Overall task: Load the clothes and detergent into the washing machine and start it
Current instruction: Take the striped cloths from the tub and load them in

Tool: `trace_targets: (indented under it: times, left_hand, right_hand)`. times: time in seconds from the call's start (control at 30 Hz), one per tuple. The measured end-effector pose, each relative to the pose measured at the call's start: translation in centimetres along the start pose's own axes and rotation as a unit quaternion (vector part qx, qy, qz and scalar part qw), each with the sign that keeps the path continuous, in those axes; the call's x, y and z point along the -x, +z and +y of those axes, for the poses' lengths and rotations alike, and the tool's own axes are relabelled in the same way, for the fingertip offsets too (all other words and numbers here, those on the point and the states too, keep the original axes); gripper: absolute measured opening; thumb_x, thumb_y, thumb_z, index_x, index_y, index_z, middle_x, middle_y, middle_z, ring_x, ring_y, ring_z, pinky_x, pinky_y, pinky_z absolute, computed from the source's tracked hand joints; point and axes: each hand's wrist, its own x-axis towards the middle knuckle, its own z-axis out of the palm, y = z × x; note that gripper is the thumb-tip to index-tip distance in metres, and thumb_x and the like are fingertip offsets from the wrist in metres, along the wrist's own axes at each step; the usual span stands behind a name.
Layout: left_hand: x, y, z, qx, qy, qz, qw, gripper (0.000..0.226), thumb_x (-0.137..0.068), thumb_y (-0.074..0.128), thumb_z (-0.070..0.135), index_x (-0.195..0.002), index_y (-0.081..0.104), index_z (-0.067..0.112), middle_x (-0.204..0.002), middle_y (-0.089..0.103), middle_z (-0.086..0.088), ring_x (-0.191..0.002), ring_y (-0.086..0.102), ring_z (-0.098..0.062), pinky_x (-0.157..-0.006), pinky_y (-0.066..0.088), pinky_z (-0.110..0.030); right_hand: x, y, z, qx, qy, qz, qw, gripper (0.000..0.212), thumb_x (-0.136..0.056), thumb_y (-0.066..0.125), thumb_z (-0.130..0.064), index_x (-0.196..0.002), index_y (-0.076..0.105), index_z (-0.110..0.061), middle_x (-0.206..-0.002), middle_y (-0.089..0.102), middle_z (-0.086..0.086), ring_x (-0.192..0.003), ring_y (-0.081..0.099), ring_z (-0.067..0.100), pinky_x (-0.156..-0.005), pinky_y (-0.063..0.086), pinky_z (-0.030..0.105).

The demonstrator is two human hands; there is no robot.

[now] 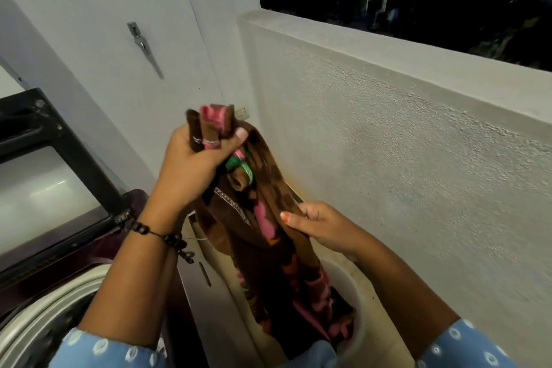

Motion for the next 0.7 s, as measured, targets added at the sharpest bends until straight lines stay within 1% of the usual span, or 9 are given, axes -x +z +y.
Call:
trace_targets:
  times: [0.03, 0.13, 0.2, 0.3, 0.4, 0.47, 0.57, 0.63, 0.7]
  left_hand:
    - [-0.1, -0.2, 0.4, 0.019, 0.005, 0.02, 1.0, 0.002, -0.081, 0.071, 0.02, -0.08, 0.069, 0.021, -0.071, 0.072, 0.009, -0.076, 0.071, -0.008, -0.076, 0.057, -0.025]
    - [-0.5, -0.9, 1.3, 0.082, 0.015, 0.073, 0.994, 0.009, -0.089, 0.066, 0.016, -0.082, 0.066, 0.023, -0.073, 0.072, 0.013, -0.079, 0.07, -0.004, -0.074, 0.055, -0.021]
    - [-0.7, -1.4, 1.6, 0.117, 0.028, 0.099, 0.988, 0.009, -0.091, 0.063, 0.016, -0.086, 0.065, 0.023, -0.077, 0.072, 0.013, -0.083, 0.07, -0.005, -0.077, 0.055, -0.023]
    - [-0.9, -1.9, 1.5, 0.123, 0.037, 0.097, 0.987, 0.007, -0.091, 0.063, 0.014, -0.089, 0.066, 0.019, -0.079, 0.072, 0.012, -0.083, 0.07, -0.008, -0.077, 0.056, -0.023]
    - [-0.8, -1.8, 0.6, 0.105, 0.001, 0.044, 0.993, 0.011, -0.082, 0.07, 0.017, -0.093, 0.071, 0.014, -0.087, 0.076, 0.001, -0.087, 0.073, -0.017, -0.077, 0.057, -0.028]
    - [-0.7, -1.7, -0.3, 0.076, -0.022, 0.007, 0.997, 0.023, -0.075, 0.077, 0.022, -0.096, 0.073, 0.014, -0.094, 0.076, -0.006, -0.09, 0.073, -0.024, -0.082, 0.058, -0.035]
    - [-0.5, -1.2, -1.1, 0.023, -0.034, -0.1, 0.994, 0.039, -0.071, 0.083, 0.022, -0.109, 0.071, 0.023, -0.109, 0.074, -0.001, -0.099, 0.071, -0.019, -0.087, 0.057, -0.03]
    - [-0.4, -0.6, -1.4, -0.021, -0.044, -0.188, 0.981, 0.063, -0.073, 0.081, 0.021, -0.13, 0.057, 0.027, -0.126, 0.066, 0.005, -0.109, 0.067, -0.012, -0.093, 0.054, -0.028]
    - [-0.4, 0.0, -1.5, -0.055, -0.059, -0.276, 0.958, 0.074, -0.075, 0.082, 0.023, -0.14, 0.045, 0.031, -0.131, 0.063, 0.007, -0.115, 0.064, -0.01, -0.097, 0.052, -0.029]
  right_hand:
    - [0.0, -0.1, 1.2, 0.018, 0.02, -0.002, 1.0, 0.048, -0.089, 0.062, -0.047, -0.096, 0.067, 0.0, -0.089, 0.069, 0.017, -0.089, 0.068, 0.033, -0.082, 0.052, 0.045]
    - [0.0, -0.5, 4.6, 0.111, 0.068, -0.016, 0.991, 0.046, -0.084, 0.064, -0.053, -0.101, 0.069, -0.01, -0.089, 0.07, 0.008, -0.088, 0.069, 0.027, -0.081, 0.055, 0.041]
    - [0.2, -0.8, 6.6, 0.184, 0.093, -0.026, 0.978, 0.035, -0.09, 0.062, -0.043, -0.11, 0.066, -0.015, -0.103, 0.07, 0.008, -0.098, 0.066, 0.026, -0.088, 0.054, 0.042]
    - [0.5, -1.3, 8.1, 0.159, 0.114, 0.001, 0.981, 0.015, -0.097, 0.055, -0.033, -0.103, 0.063, -0.021, -0.104, 0.067, 0.008, -0.101, 0.064, 0.028, -0.092, 0.051, 0.044]
    - [0.6, -2.2, 6.7, 0.083, 0.076, 0.077, 0.991, 0.035, -0.093, 0.054, -0.048, -0.103, 0.067, -0.018, -0.097, 0.07, 0.014, -0.095, 0.068, 0.029, -0.092, 0.051, 0.053]
    - [0.4, -2.4, 4.0, 0.037, 0.029, 0.101, 0.994, 0.025, -0.097, 0.052, -0.039, -0.104, 0.068, -0.02, -0.094, 0.072, 0.009, -0.092, 0.07, 0.025, -0.09, 0.053, 0.051]
    - [-0.1, -1.9, -1.6, -0.014, -0.051, 0.11, 0.993, 0.02, -0.099, 0.05, -0.021, -0.108, 0.068, -0.025, -0.098, 0.074, -0.002, -0.096, 0.07, 0.014, -0.088, 0.054, 0.034]
    - [0.1, -1.6, -5.2, -0.017, -0.103, 0.094, 0.99, 0.027, -0.099, 0.048, -0.012, -0.112, 0.065, -0.027, -0.102, 0.073, -0.009, -0.101, 0.068, 0.009, -0.085, 0.052, 0.023]
    - [0.6, -1.1, -8.4, -0.001, -0.147, 0.064, 0.987, 0.033, -0.099, 0.045, -0.004, -0.115, 0.064, -0.026, -0.104, 0.072, -0.011, -0.103, 0.066, 0.006, -0.083, 0.05, 0.019]
